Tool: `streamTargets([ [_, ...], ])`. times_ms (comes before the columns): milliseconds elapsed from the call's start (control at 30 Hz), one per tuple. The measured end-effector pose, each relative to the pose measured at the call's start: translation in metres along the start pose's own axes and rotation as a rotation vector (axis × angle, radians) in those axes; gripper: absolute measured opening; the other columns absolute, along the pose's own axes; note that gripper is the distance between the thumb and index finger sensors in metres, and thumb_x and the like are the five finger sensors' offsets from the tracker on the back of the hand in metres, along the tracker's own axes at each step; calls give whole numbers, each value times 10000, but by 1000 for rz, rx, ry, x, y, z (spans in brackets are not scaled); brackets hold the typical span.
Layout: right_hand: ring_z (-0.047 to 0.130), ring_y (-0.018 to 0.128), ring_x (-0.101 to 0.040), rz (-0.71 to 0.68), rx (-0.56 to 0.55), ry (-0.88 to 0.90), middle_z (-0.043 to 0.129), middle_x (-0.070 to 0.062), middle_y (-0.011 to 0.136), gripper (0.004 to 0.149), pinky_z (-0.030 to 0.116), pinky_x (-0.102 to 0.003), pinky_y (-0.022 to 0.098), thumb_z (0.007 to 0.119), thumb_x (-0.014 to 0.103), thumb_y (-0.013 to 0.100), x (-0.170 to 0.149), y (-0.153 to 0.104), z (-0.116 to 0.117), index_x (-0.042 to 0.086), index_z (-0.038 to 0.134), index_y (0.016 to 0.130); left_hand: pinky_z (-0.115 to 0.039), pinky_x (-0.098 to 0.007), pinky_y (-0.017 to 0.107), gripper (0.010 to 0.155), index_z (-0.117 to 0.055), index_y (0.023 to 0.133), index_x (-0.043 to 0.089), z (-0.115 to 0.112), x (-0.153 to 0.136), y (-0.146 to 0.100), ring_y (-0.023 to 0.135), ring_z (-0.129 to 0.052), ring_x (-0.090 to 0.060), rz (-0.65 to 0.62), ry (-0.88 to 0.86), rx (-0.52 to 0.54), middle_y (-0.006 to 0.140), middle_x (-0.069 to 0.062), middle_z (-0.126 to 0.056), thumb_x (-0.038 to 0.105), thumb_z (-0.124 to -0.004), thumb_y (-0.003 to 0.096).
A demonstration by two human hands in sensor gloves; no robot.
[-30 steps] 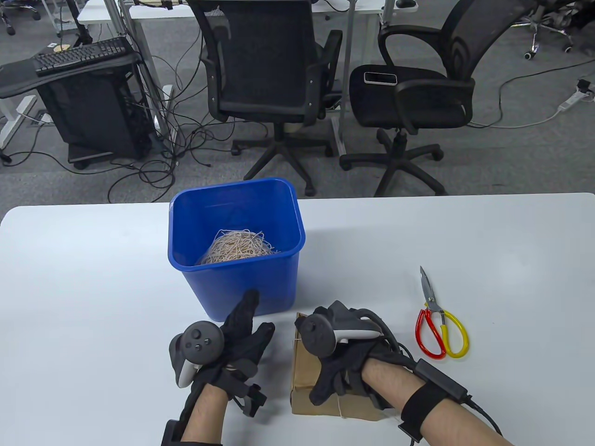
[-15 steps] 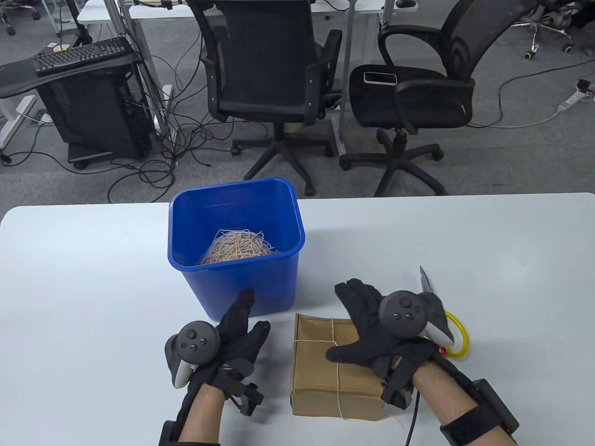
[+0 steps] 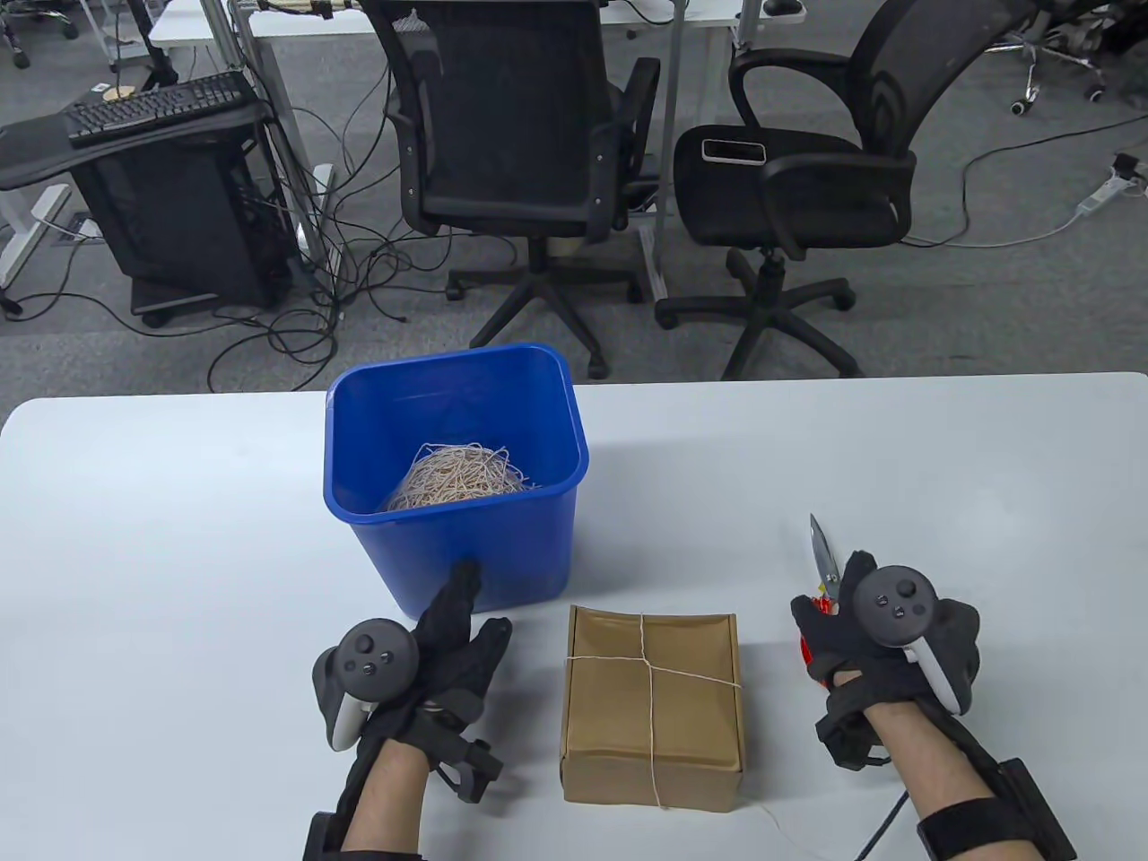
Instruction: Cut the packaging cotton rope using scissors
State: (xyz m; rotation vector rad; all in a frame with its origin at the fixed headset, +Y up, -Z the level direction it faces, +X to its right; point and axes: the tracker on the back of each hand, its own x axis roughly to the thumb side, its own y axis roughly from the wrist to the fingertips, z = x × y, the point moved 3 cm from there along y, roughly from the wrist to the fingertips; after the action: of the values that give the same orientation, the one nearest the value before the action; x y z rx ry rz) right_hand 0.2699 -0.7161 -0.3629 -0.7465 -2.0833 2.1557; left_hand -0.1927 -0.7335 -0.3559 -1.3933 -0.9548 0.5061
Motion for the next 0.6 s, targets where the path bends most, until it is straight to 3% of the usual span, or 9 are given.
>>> streamTargets([
  [167,722,742,-606,137,164,-275,660,-389,983,937,614,-736,466,854,553,445,-1,13,32,-23,438,1056,-400,-757,645,767,-246,1143,188,0,0,-1,994,-513,-568,9,-3,-2,1125,-274,-393,527,-630,572],
  [233,652,801,-627,134,217,-303,624,-378,1015,964,588,-743,503,856,564,441,1,16,43,-5,396,1069,-401,-757,644,768,-246,1143,185,0,0,0,993,-514,-568,10,-4,-3,1125,-275,-394,527,-630,572],
  [433,658,787,-643,119,166,-336,646,-444,962,871,585,-762,507,852,439,457,14,18,53,-13,410,1057,-401,-756,645,770,-240,1141,179,-2,-2,0,993,-515,-568,22,-2,-14,1124,-271,-399,525,-628,572],
  [600,627,759,-687,136,155,-283,586,-500,913,916,554,-806,499,867,397,451,13,20,56,-42,307,1029,-402,-756,644,771,-238,1141,176,-2,-1,1,991,-515,-570,19,4,-18,1123,-277,-397,524,-627,573],
])
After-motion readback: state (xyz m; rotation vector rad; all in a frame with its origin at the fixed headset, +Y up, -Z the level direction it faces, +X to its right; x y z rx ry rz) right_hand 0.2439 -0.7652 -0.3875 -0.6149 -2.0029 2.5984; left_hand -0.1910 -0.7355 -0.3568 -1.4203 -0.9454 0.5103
